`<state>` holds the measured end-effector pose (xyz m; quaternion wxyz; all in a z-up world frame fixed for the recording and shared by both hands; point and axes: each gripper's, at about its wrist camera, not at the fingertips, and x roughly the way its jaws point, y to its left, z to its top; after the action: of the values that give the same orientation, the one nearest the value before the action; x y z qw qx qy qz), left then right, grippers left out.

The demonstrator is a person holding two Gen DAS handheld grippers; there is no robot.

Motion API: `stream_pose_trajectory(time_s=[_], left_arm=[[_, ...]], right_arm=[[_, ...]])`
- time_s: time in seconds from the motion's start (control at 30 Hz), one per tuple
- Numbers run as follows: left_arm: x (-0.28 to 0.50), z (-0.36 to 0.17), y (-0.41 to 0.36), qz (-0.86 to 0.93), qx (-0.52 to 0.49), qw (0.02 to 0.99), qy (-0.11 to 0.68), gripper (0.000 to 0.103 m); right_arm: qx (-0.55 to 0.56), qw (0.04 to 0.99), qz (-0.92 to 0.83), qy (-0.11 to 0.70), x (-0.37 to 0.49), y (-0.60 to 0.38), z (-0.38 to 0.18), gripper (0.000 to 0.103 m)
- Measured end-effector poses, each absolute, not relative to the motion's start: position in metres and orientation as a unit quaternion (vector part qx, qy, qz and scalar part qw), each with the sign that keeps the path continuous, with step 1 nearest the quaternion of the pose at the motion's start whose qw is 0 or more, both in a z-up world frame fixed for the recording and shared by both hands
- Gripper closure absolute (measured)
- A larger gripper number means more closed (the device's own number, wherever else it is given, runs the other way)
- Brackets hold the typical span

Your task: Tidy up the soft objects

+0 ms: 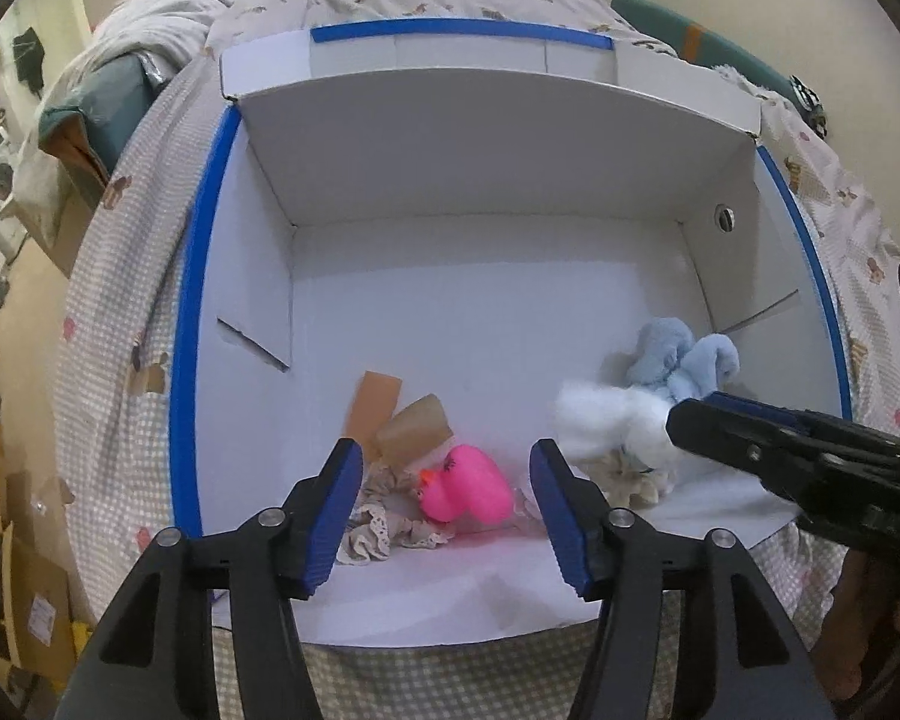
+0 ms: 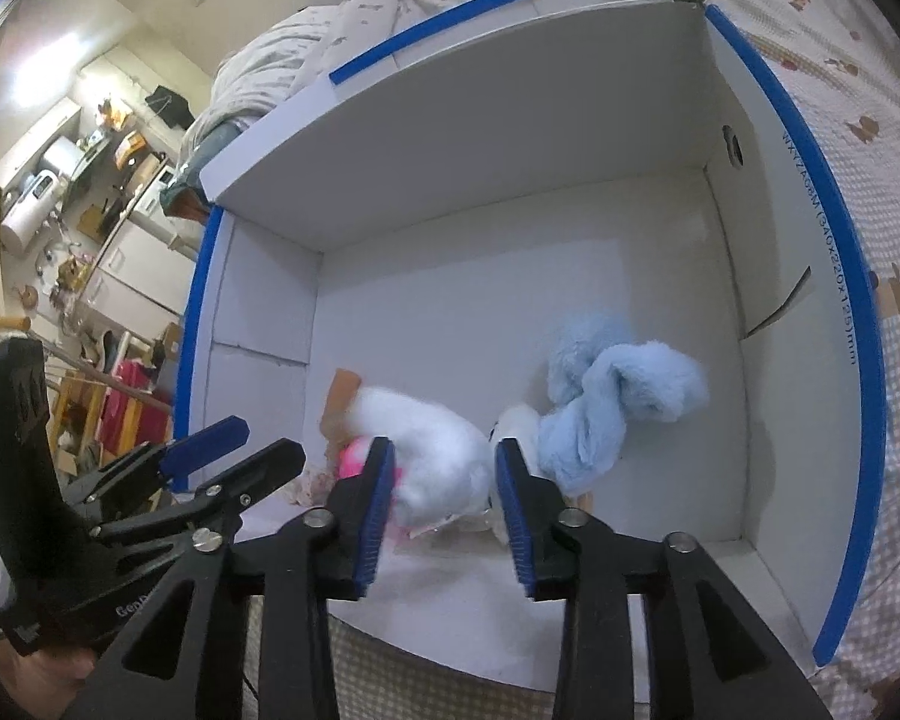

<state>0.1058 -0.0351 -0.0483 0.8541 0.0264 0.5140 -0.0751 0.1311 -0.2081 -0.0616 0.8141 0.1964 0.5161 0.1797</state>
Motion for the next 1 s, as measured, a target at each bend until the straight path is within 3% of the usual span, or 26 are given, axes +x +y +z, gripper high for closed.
stream_pose_trajectory(time_s=[0.03,0.13,0.37,0.5,0.73,0.83,1.0], left_arm=[[0.106,-0.048,-0.034,-0.073,0.025,0.855,0.514,0.048],[0.108,-0.047,-0.03,-0.063,0.023,0.856,0.513,0.048],[0.107,-0.044,-0.024,-0.056,0.017,0.856,0.514,0.048],[0.105,-0.033,-0.021,-0.054,0.019,0.859,0.509,0.048],[0.095,-0.006,-0.009,-0.022,0.012,0.87,0.493,0.048],[0.087,0.008,-0.002,-0.006,0.008,0.879,0.477,0.042],[0.067,0.022,0.01,0.009,0.004,0.892,0.452,0.04]], right_arm=[[0.2,0.816,0.18,0.512,0.13,-0.208,-0.061,0.034],[0.198,0.821,0.177,0.506,0.129,-0.209,-0.057,0.027],[0.168,0.846,0.158,0.48,0.121,-0.21,-0.044,0.024],[0.163,0.858,0.151,0.462,0.114,-0.213,-0.034,0.0],[0.161,0.869,0.134,0.448,0.104,-0.221,-0.014,0.0],[0.162,0.878,0.127,0.433,0.095,-0.225,-0.003,0.0],[0.123,0.902,0.099,0.401,0.073,-0.225,0.015,0.0]])
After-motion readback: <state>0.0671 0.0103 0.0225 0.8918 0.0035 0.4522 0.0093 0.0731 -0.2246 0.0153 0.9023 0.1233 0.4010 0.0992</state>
